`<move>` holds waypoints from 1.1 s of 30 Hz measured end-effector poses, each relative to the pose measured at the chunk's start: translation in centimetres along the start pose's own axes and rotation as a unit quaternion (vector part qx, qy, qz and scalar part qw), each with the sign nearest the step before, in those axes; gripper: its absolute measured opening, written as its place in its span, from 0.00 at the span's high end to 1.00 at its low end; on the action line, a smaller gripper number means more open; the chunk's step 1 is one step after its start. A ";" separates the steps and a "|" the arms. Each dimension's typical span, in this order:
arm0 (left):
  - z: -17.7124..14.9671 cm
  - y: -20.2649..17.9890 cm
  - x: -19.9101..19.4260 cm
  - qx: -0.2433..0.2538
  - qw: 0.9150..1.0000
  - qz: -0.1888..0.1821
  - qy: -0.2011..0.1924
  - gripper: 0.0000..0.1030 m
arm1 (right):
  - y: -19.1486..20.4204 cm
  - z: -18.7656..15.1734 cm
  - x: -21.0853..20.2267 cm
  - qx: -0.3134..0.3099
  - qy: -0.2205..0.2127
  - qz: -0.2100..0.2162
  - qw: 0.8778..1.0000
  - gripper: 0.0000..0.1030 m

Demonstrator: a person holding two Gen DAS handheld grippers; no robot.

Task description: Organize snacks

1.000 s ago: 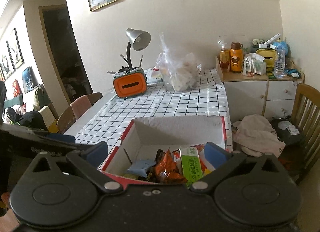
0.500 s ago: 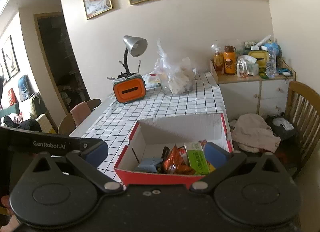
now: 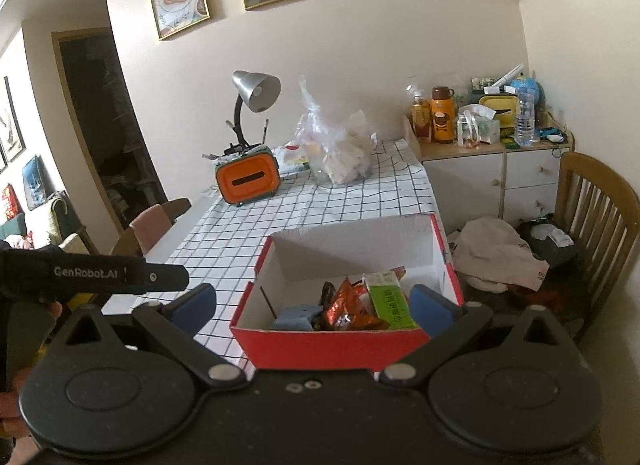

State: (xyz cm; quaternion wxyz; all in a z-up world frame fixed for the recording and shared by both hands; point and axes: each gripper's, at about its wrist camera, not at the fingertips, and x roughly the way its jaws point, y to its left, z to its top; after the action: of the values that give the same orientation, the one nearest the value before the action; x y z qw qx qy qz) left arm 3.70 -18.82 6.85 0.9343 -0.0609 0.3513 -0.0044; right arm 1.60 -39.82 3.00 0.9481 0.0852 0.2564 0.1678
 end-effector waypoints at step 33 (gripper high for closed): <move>-1.2 -1.7 -0.5 0.041 0.998 0.027 0.034 0.03 | -0.3 -1.1 -0.2 0.026 -0.006 0.008 1.000 0.00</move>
State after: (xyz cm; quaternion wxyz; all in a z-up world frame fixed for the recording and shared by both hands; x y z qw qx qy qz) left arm 2.56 -20.64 6.52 0.9232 -0.0134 0.3841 0.0042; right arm 0.95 -40.05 2.10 0.9458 0.1133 0.2539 0.1679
